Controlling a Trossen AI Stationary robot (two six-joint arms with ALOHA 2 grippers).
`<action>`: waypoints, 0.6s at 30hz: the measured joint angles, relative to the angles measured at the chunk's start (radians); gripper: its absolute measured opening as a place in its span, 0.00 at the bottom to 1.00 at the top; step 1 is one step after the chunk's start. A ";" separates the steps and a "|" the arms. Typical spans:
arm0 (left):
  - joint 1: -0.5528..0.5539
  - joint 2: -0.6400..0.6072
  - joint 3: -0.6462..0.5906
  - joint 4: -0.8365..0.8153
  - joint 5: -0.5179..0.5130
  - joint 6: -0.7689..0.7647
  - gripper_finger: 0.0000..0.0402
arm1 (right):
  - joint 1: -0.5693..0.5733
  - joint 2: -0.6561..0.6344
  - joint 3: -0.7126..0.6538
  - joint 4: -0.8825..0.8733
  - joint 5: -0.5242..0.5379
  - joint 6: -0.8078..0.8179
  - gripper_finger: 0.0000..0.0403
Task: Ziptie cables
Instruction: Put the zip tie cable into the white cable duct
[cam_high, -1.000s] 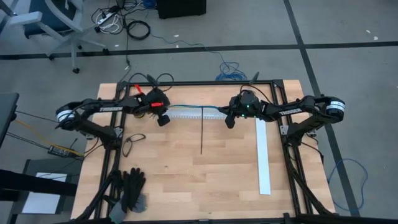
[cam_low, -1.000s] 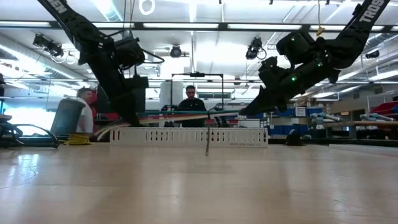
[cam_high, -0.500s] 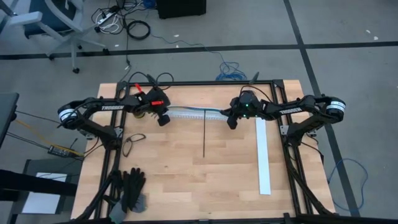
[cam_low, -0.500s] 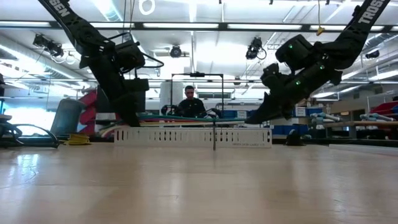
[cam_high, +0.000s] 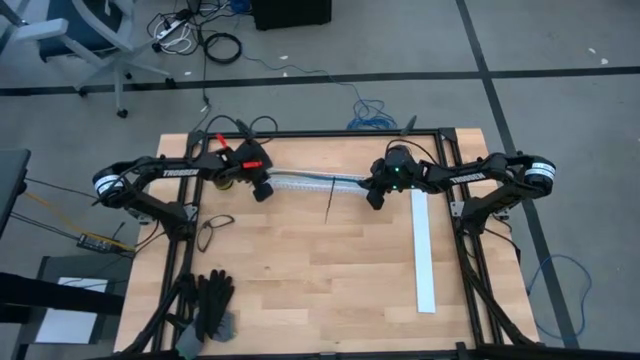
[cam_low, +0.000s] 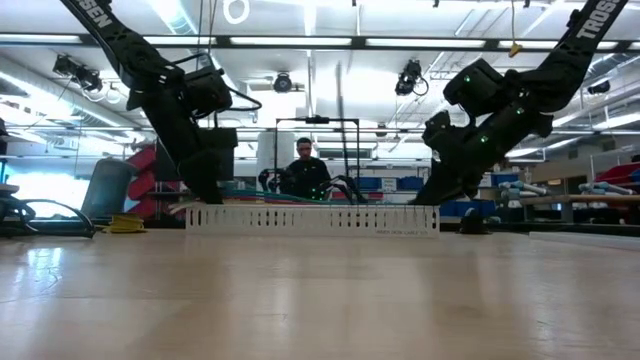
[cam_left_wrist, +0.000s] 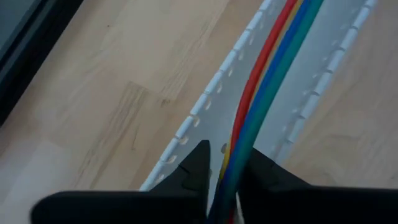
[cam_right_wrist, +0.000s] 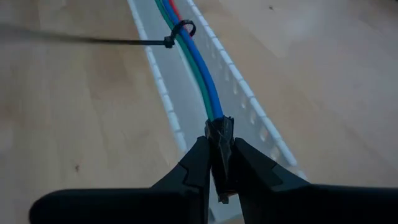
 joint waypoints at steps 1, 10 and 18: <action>0.000 0.000 0.000 0.000 0.000 0.000 0.14 | 0.000 0.001 0.000 -0.001 0.000 0.000 0.12; 0.000 -0.005 0.000 -0.013 0.006 -0.005 0.25 | 0.000 -0.006 0.000 0.058 -0.041 -0.002 0.12; -0.002 -0.016 0.002 -0.067 0.013 -0.005 0.25 | 0.000 -0.041 0.001 0.049 -0.046 -0.020 0.13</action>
